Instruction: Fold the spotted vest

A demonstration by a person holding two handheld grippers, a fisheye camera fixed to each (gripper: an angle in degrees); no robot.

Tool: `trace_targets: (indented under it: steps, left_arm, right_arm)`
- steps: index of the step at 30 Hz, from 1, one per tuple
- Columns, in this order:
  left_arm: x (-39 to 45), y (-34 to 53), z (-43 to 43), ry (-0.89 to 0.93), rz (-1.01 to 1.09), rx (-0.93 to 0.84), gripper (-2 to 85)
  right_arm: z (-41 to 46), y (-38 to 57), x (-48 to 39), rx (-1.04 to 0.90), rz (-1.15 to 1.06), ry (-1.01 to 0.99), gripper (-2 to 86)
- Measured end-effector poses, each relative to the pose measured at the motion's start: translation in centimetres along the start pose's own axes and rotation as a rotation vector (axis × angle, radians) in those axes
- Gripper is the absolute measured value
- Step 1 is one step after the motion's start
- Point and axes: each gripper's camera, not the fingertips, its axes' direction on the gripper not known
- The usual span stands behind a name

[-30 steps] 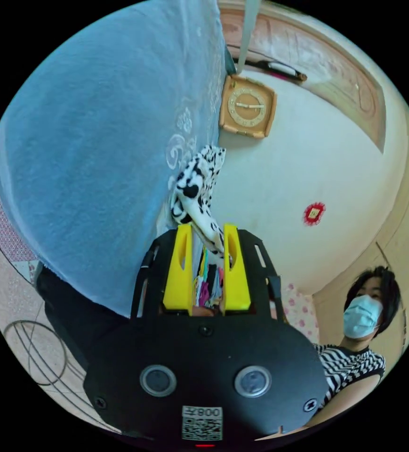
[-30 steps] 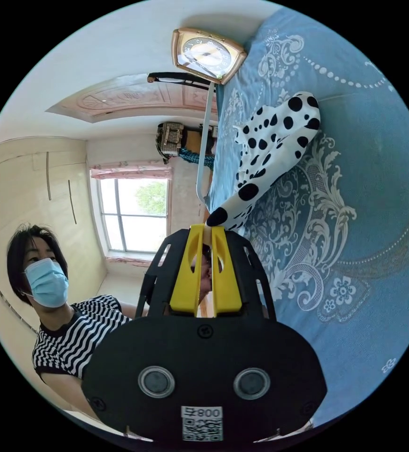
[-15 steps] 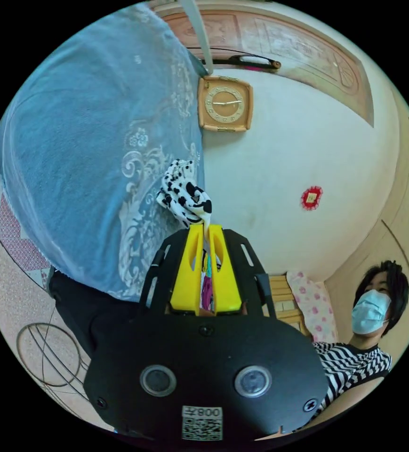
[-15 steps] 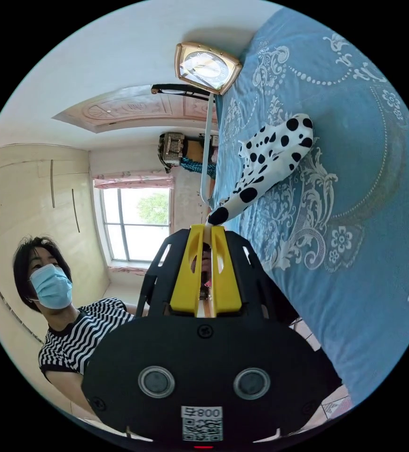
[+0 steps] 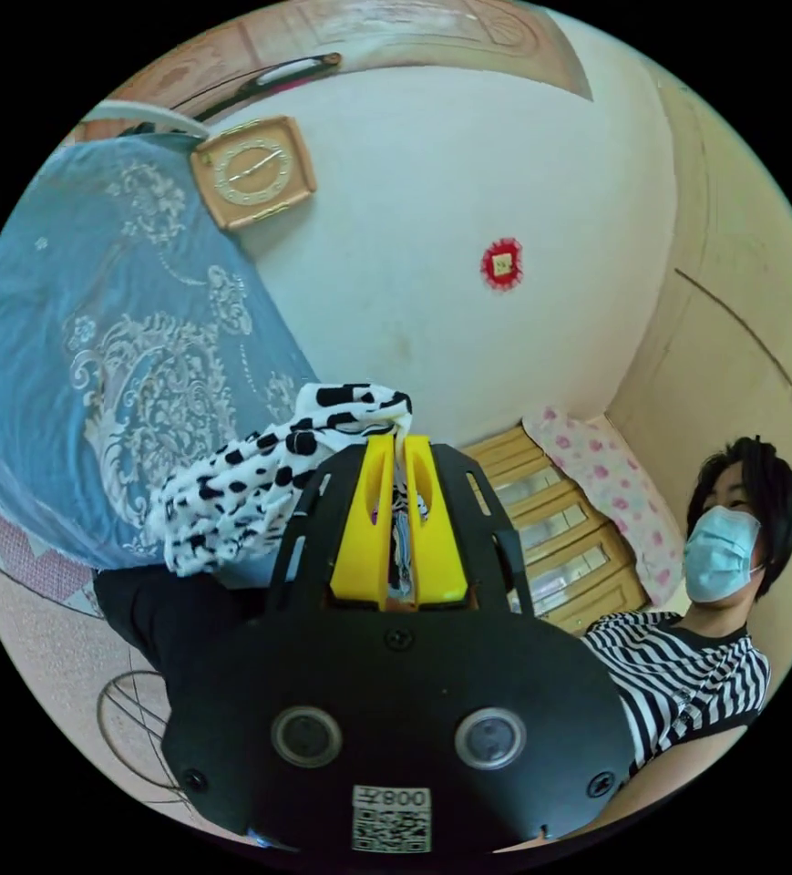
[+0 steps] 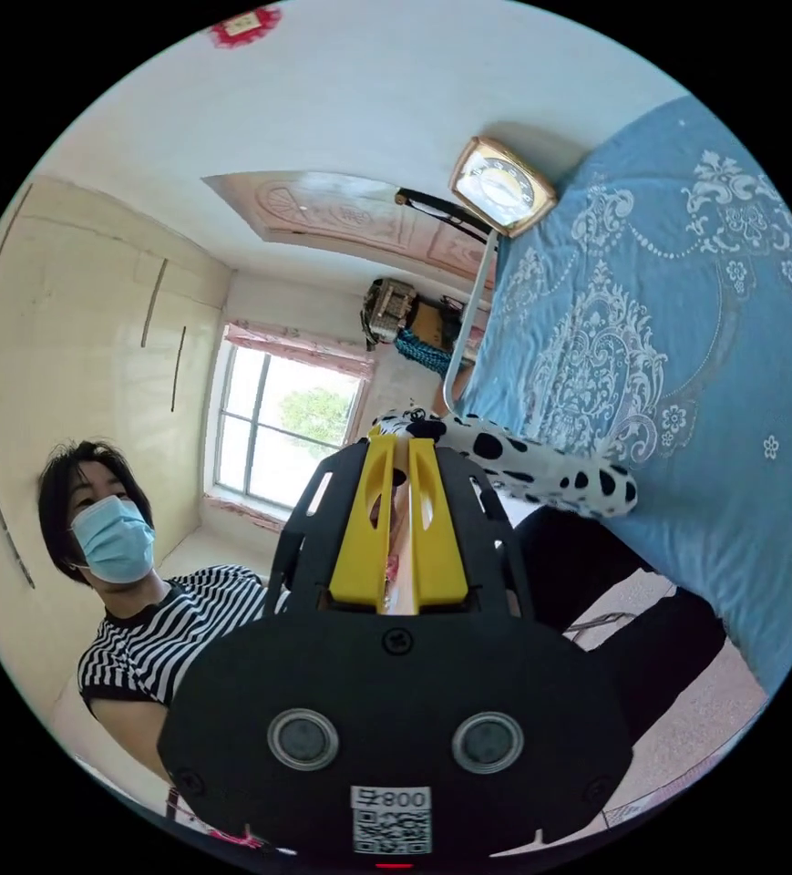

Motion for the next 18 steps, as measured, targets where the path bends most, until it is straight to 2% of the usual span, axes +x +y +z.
trace_targets:
  steps: [9,18]
  left_arm:
    - [2.8,8.1,14.0,0.114,0.114,-0.131,2.4]
    - [0.4,15.0,32.1,0.166,0.125,-0.355,2.4]
  right_arm:
    - [-11.3,14.2,-3.1,0.136,-0.123,0.027,2.1]
    - [-22.8,28.3,-0.4,0.314,-0.113,0.080,2.0]
